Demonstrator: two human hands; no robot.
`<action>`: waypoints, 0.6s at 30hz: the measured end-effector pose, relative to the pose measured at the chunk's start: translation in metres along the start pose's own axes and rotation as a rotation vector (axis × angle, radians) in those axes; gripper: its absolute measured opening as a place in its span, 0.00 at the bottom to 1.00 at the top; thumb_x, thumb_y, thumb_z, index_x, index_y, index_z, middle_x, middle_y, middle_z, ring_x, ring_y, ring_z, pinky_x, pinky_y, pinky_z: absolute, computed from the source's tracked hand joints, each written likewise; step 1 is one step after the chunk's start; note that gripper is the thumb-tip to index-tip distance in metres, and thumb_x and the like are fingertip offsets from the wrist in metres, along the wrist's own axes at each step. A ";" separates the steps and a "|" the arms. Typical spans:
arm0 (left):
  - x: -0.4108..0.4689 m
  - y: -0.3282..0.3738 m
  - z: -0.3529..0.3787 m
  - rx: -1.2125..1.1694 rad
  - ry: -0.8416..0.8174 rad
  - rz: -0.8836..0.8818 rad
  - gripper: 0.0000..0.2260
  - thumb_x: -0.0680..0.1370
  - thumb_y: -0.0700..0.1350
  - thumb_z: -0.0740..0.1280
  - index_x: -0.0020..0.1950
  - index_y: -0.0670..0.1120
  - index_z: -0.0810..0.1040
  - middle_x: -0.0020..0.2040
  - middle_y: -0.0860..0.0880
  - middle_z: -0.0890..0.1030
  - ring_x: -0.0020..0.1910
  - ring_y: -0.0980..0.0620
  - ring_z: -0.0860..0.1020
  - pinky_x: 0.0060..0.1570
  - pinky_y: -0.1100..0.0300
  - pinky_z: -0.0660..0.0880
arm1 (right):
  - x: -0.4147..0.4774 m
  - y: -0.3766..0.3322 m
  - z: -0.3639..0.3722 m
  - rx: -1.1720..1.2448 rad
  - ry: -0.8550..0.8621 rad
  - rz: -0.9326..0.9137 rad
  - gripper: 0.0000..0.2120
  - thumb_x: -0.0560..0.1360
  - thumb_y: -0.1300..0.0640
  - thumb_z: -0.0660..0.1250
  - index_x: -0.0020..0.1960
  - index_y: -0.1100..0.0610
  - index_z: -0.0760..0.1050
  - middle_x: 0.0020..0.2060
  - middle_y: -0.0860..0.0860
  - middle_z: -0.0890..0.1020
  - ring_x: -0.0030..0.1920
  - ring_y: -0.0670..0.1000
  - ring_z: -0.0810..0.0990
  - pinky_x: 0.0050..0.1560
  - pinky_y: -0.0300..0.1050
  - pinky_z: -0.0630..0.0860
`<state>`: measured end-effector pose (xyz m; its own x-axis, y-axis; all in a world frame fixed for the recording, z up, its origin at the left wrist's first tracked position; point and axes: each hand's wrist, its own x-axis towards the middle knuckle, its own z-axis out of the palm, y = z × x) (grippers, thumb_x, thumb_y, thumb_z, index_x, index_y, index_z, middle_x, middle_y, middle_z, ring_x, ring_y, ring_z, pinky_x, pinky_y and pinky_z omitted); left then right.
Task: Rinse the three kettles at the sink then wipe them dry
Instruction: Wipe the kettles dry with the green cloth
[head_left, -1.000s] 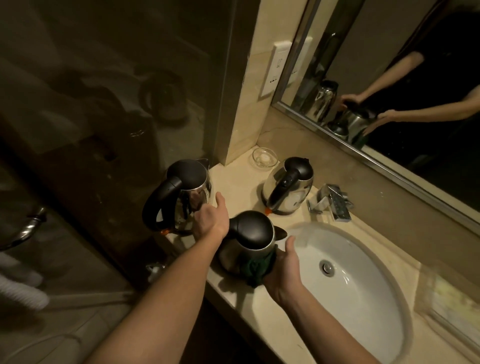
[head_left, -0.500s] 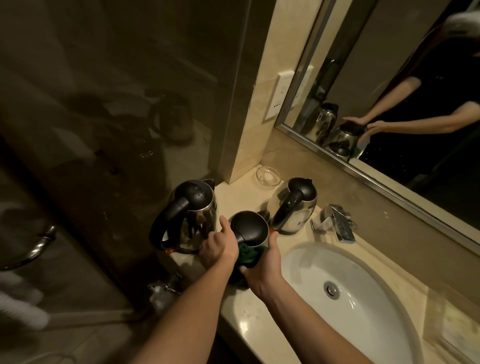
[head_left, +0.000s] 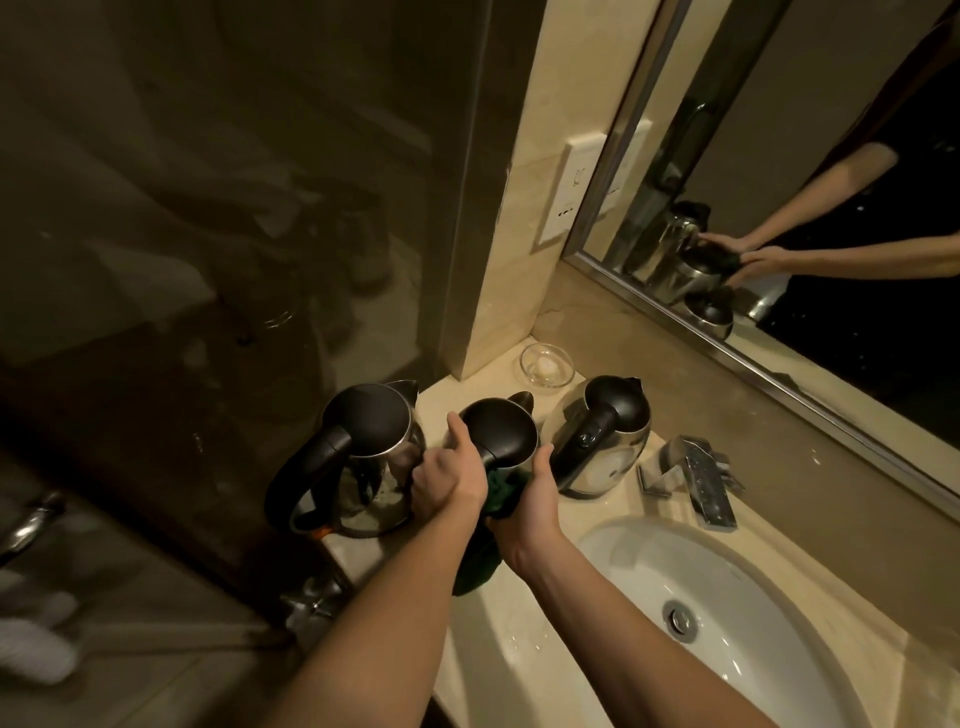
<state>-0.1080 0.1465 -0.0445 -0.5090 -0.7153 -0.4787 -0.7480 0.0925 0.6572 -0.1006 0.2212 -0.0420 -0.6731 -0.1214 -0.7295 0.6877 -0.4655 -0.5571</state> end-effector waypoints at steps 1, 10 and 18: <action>0.002 0.003 0.002 0.004 0.005 0.000 0.36 0.82 0.67 0.45 0.60 0.40 0.81 0.56 0.39 0.81 0.57 0.40 0.80 0.48 0.52 0.69 | 0.005 -0.002 0.000 -0.002 -0.006 -0.007 0.35 0.78 0.32 0.56 0.72 0.57 0.70 0.64 0.56 0.78 0.71 0.58 0.70 0.74 0.56 0.64; 0.019 0.020 0.019 0.005 0.059 -0.019 0.36 0.82 0.67 0.44 0.59 0.41 0.81 0.46 0.43 0.75 0.51 0.43 0.78 0.47 0.54 0.67 | 0.017 -0.023 0.004 -0.142 -0.020 -0.044 0.33 0.79 0.34 0.57 0.73 0.57 0.69 0.67 0.56 0.75 0.72 0.59 0.69 0.73 0.55 0.64; 0.004 0.019 0.003 0.086 0.018 0.082 0.35 0.83 0.65 0.44 0.59 0.40 0.80 0.57 0.40 0.81 0.54 0.42 0.79 0.45 0.53 0.69 | 0.004 -0.002 -0.040 -0.947 -0.097 -0.266 0.31 0.83 0.37 0.45 0.76 0.54 0.65 0.72 0.51 0.72 0.74 0.55 0.67 0.76 0.52 0.61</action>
<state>-0.1258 0.1476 -0.0352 -0.5627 -0.7151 -0.4147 -0.7385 0.2095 0.6409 -0.0936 0.2564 -0.0599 -0.8275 -0.2051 -0.5226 0.4161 0.4008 -0.8162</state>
